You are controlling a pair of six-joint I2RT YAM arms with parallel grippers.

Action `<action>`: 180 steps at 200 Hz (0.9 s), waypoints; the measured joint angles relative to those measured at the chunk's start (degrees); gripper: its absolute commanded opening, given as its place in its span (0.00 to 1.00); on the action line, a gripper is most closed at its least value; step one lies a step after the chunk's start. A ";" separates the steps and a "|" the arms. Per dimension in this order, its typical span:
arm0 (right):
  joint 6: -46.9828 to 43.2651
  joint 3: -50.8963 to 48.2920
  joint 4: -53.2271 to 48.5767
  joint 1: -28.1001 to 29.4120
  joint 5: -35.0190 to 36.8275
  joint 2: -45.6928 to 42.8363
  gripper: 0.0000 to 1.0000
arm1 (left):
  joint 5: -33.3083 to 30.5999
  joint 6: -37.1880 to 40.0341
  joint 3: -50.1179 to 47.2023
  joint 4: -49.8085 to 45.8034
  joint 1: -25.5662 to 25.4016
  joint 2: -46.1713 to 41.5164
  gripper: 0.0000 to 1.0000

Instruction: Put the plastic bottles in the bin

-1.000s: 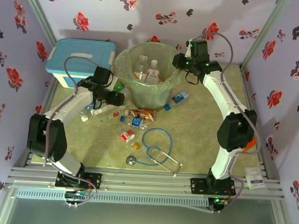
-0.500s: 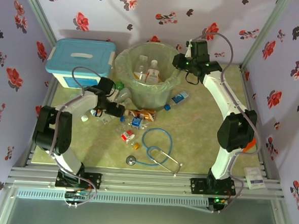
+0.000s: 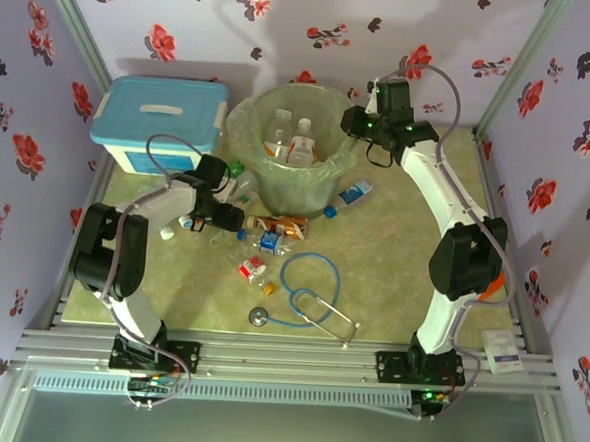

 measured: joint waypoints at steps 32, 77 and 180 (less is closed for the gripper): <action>0.00 -0.07 0.00 -0.04 0.00 -0.09 0.26 | 0.33 -0.17 -0.02 -0.39 -0.02 -0.59 0.71; 0.04 -0.11 0.09 -0.04 -0.02 -0.09 0.26 | -0.44 -0.81 0.00 -2.12 0.00 -7.04 0.70; 0.94 -0.52 0.35 -0.04 -0.07 -0.42 0.26 | -1.55 -5.14 8.13 -9.38 0.61 -22.49 0.60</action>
